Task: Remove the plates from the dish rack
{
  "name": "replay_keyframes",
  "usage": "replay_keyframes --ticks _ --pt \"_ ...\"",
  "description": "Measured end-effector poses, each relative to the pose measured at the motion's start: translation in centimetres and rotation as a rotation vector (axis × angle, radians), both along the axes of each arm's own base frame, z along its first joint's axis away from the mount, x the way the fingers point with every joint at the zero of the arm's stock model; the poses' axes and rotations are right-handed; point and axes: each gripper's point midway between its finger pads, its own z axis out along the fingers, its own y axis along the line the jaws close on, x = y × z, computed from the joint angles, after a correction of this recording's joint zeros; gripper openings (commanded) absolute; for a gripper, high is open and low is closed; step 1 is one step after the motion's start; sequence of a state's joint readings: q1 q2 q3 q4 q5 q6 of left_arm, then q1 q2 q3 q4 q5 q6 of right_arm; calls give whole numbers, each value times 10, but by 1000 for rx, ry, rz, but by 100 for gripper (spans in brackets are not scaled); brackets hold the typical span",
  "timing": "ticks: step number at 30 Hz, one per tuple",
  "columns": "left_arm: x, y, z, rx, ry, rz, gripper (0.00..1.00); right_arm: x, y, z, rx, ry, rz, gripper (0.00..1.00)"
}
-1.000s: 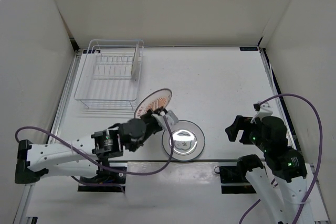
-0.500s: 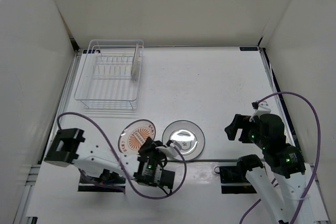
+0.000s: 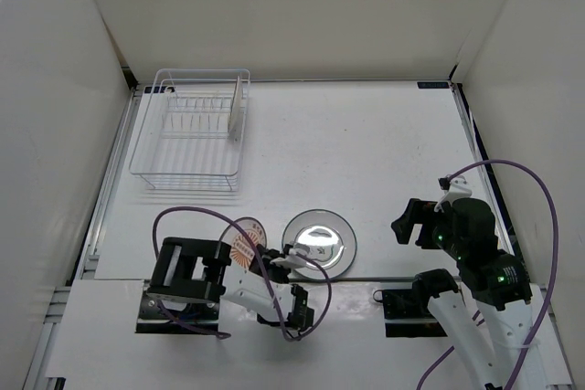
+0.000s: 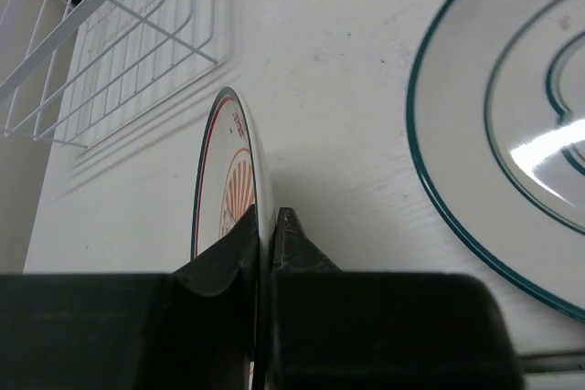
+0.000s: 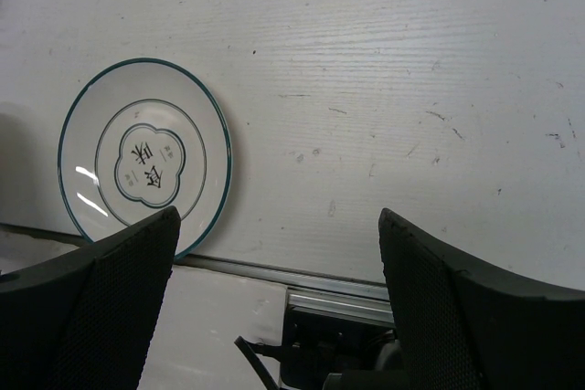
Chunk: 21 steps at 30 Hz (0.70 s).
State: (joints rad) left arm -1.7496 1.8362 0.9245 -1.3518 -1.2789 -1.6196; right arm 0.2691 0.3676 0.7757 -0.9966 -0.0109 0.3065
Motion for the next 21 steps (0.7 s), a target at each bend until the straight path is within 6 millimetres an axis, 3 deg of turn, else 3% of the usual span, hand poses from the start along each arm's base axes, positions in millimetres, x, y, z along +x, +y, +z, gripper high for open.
replay_keyframes --ticks 9,13,21 --pt "17 32 12 -78 -20 54 5 0 0 0 1 -1 0 90" --pt "29 46 10 -31 -25 114 6 0 0 0 1 -1 0 90" --pt "47 32 -10 77 -62 186 18 0 0 0 1 -1 1 90"
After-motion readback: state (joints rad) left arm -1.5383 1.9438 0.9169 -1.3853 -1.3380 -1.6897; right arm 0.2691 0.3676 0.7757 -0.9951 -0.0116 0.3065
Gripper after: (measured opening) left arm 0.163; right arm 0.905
